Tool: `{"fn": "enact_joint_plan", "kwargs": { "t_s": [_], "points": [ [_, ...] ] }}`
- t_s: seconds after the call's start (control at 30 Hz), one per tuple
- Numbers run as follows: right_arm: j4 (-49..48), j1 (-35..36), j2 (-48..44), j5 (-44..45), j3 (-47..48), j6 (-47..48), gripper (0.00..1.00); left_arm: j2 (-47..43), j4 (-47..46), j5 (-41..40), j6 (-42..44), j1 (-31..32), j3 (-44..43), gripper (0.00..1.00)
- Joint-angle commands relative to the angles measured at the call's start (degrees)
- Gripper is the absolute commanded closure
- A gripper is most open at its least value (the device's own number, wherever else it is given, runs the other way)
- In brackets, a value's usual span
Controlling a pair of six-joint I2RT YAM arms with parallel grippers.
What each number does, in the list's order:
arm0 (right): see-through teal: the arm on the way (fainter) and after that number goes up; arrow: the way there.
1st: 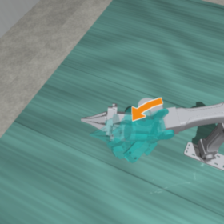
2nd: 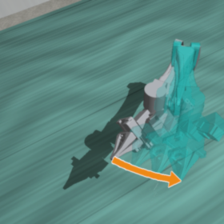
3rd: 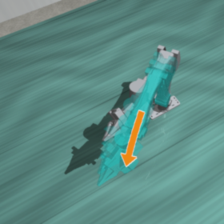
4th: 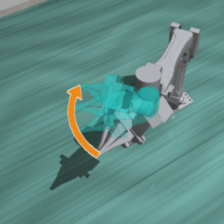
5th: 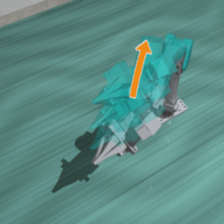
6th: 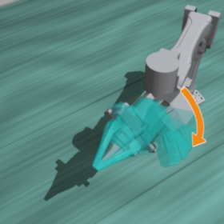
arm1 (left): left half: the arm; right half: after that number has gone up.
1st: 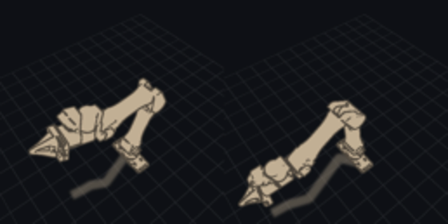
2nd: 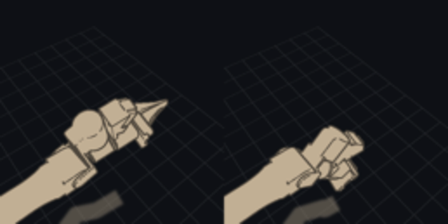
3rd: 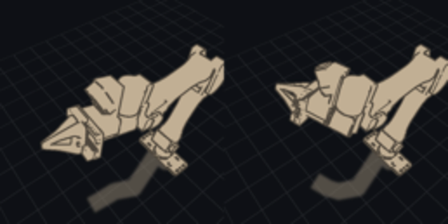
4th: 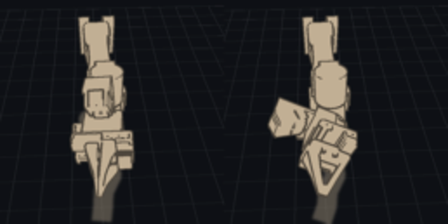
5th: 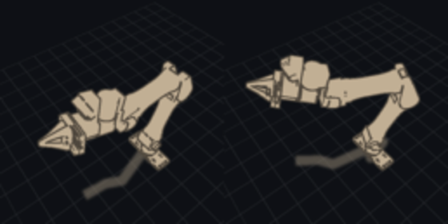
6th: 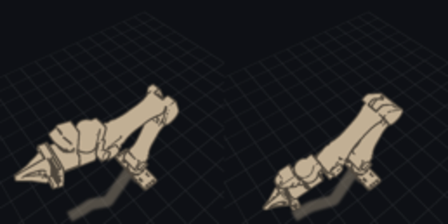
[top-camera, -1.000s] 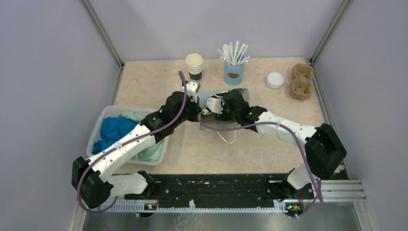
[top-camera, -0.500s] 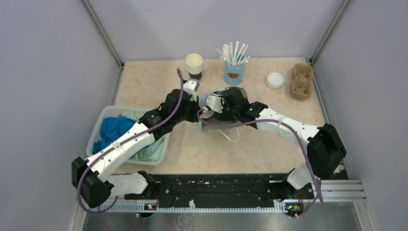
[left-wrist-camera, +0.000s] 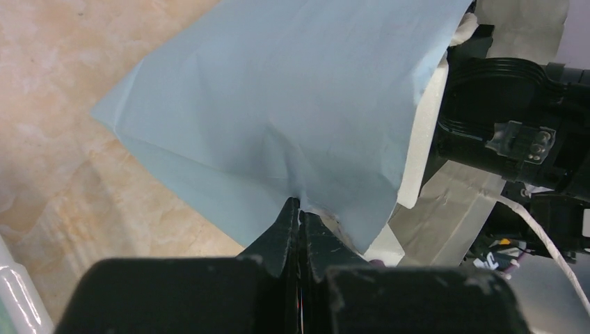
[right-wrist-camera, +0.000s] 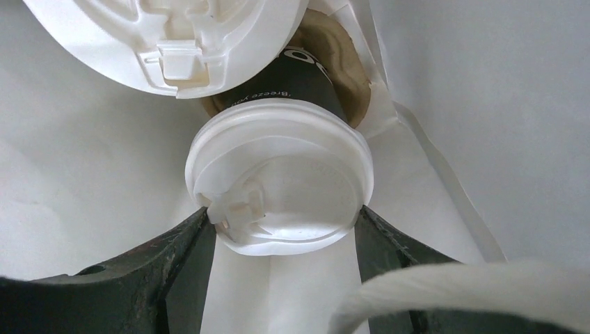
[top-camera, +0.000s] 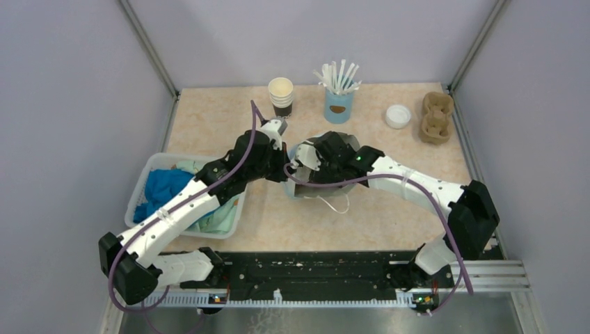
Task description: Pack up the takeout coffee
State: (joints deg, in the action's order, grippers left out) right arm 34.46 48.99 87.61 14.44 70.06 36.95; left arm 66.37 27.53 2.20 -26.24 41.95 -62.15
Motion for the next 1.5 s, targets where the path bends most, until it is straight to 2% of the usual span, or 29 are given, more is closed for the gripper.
{"fn": "enact_joint_plan", "kwargs": {
  "t_s": [0.0,0.27,0.53,0.67,0.97,1.13,1.47],
  "points": [
    [5.8,1.7,-0.3,-1.5,4.1,-6.2,0.56,-1.5,3.3,7.4,-3.4,0.6,-2.4,1.0],
    [13.5,3.4,1.1,-5.3,8.7,-11.1,0.56,-1.6,11.0,6.3,-7.0,0.5,-5.1,1.0],
    [20.6,3.6,6.4,-10.1,14.5,-12.4,0.56,4.3,21.2,0.3,-7.1,-0.7,-14.6,0.97],
    [21.6,3.5,8.4,-12.9,15.5,-12.2,0.56,5.0,23.2,-4.2,-5.7,-0.8,-17.9,0.78],
    [21.9,3.5,15.3,-14.3,18.1,-12.2,0.56,-1.4,22.7,-9.2,-0.8,-1.0,-20.2,0.34],
    [21.4,3.6,18.9,-14.3,17.1,-13.0,0.57,-3.7,23.4,-12.8,1.4,-1.1,-22.6,0.25],
    [18.1,3.4,23.5,-14.3,13.0,-15.0,0.58,-5.8,24.5,-15.1,5.0,-1.0,-25.2,0.23]
  ]
}}
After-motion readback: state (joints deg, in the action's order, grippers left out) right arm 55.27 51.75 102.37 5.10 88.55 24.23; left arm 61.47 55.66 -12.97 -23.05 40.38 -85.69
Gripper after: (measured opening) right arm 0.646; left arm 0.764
